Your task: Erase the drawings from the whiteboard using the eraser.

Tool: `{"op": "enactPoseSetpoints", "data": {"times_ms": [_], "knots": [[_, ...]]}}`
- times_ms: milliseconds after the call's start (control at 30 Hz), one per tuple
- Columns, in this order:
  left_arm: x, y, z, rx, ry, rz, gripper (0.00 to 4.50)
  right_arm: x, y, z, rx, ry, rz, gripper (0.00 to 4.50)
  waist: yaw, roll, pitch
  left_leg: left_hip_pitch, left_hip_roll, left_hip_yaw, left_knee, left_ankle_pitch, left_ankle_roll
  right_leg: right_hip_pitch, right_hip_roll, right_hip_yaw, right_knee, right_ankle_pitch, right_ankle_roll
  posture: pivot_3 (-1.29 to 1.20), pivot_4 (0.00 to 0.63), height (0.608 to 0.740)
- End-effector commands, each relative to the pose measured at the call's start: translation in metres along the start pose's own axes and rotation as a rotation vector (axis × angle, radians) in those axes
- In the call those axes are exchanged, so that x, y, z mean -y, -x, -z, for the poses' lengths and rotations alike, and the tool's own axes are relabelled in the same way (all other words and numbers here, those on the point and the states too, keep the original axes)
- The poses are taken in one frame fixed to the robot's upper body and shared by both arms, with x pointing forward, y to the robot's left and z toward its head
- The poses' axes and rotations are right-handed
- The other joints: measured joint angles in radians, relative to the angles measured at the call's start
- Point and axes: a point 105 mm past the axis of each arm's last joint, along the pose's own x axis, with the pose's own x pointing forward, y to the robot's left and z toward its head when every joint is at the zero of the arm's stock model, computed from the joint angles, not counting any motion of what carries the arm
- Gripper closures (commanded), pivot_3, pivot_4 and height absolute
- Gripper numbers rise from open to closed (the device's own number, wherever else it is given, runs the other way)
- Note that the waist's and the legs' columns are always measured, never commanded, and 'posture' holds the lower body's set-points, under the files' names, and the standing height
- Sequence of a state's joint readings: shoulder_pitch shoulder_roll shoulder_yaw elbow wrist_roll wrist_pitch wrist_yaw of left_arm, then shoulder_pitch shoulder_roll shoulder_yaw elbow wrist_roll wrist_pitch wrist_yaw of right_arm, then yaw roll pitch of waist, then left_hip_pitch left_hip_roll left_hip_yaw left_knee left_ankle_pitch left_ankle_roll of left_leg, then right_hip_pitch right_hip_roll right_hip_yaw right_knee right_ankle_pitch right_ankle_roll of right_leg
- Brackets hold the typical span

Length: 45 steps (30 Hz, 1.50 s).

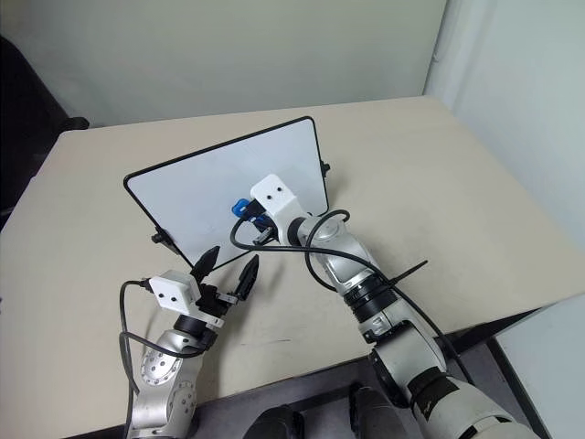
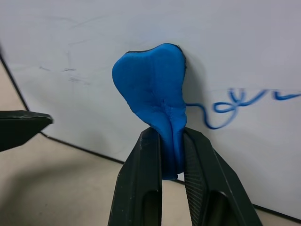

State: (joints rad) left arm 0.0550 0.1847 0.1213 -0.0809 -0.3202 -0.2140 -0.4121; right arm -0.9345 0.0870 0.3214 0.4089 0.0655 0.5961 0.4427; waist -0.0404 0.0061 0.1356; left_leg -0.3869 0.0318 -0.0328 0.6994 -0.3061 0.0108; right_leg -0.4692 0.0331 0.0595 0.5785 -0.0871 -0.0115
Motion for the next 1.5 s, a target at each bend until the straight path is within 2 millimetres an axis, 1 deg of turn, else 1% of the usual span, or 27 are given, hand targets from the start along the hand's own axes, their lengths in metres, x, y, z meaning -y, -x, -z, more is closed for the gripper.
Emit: {"op": "enactPoseSetpoints", "data": {"times_ms": [33,200,267,400,500,567,700,833,967,1100,1133,1367,1500], "knots": [[0.001,0.0,-0.013,0.045,-0.019,0.01,0.0,-0.006,-0.003,-0.013,0.038,0.025,-0.014,4.15,0.0,0.0,0.0,0.0,0.0,0.0,0.0,0.0,0.0,0.0,0.0,0.0,0.0,0.0,0.0,0.0,0.15,0.74],[0.002,0.0,-0.014,0.044,-0.017,0.014,0.0,-0.006,-0.005,-0.006,0.02,0.023,-0.007,4.15,0.0,0.0,0.0,0.0,0.0,0.0,0.0,0.0,-0.001,0.0,0.0,0.0,0.0,0.0,0.0,0.0,0.15,0.74],[0.002,0.0,-0.014,0.044,-0.017,0.017,0.0,0.002,-0.006,-0.004,0.021,0.001,0.043,4.15,0.0,0.0,0.0,0.0,0.0,0.0,0.0,0.0,-0.001,0.0,0.0,0.0,0.0,0.0,0.0,0.0,0.15,0.74],[0.002,-0.001,-0.014,0.043,-0.017,0.018,0.0,0.041,-0.002,0.002,0.026,-0.108,0.247,4.15,0.003,0.0,0.0,0.001,0.0,-0.002,0.0,0.002,-0.001,0.001,0.0,-0.001,0.0,0.0,0.0,0.0,0.15,0.74],[0.002,-0.001,-0.014,0.043,-0.015,0.019,0.0,0.063,0.004,0.003,0.04,-0.21,0.329,4.15,0.006,0.0,0.0,0.001,0.0,-0.002,0.001,0.004,-0.001,0.002,0.0,-0.001,0.0,-0.001,0.003,0.0,0.15,0.74],[0.002,-0.001,-0.014,0.042,-0.014,0.019,0.0,0.072,0.008,0.001,0.056,-0.253,0.353,4.15,0.005,-0.001,0.0,0.001,-0.001,-0.002,0.002,0.004,0.0,0.001,0.0,-0.001,0.0,0.0,0.003,0.0,0.15,0.74],[0.002,-0.002,-0.014,0.041,-0.013,0.019,0.0,0.079,0.012,-0.006,0.095,-0.286,0.369,4.15,0.005,-0.001,0.0,0.001,-0.001,-0.003,0.001,0.005,0.0,0.0,0.0,-0.002,-0.001,0.0,0.003,0.0,0.15,0.74],[0.002,-0.002,-0.014,0.04,-0.01,0.022,0.0,0.072,0.01,-0.009,0.1,-0.277,0.327,4.15,0.002,-0.001,0.0,0.002,-0.001,-0.004,0.001,0.004,-0.001,-0.001,0.001,-0.003,-0.001,0.002,0.004,0.0,0.15,0.74],[0.003,-0.002,-0.014,0.041,-0.009,0.026,0.0,0.047,0.005,-0.019,0.112,-0.211,0.225,4.15,-0.003,-0.001,0.0,0.001,-0.001,-0.003,0.001,0.002,-0.005,-0.004,0.001,-0.003,-0.001,0.004,0.003,0.0,0.15,0.74],[0.004,-0.003,-0.014,0.042,-0.01,0.031,0.0,0.029,0.0,-0.026,0.113,-0.13,0.152,4.15,-0.01,-0.001,0.0,-0.002,0.0,-0.002,0.0,0.002,-0.005,-0.009,0.001,-0.003,-0.001,0.005,0.0,0.0,0.15,0.74],[0.005,-0.003,-0.014,0.042,-0.01,0.032,0.0,0.026,0.0,-0.026,0.11,-0.109,0.14,4.15,-0.011,-0.001,0.0,-0.003,0.0,-0.002,-0.001,0.001,-0.005,-0.01,0.002,-0.003,-0.001,0.008,-0.003,0.0,0.15,0.74],[0.005,-0.003,-0.015,0.044,-0.013,0.033,0.0,-0.002,-0.01,-0.018,0.033,0.032,0.032,4.15,-0.012,-0.001,0.0,-0.002,0.001,-0.003,-0.001,0.001,-0.005,-0.011,0.004,-0.003,-0.001,0.007,-0.002,0.0,0.15,0.74],[0.005,-0.003,-0.015,0.046,-0.013,0.033,0.0,-0.023,-0.016,-0.014,0.019,0.116,-0.045,4.15,-0.011,-0.001,0.0,-0.002,0.001,-0.003,-0.001,0.001,-0.005,-0.01,0.004,-0.003,-0.001,0.007,-0.002,0.0,0.15,0.74]]}}
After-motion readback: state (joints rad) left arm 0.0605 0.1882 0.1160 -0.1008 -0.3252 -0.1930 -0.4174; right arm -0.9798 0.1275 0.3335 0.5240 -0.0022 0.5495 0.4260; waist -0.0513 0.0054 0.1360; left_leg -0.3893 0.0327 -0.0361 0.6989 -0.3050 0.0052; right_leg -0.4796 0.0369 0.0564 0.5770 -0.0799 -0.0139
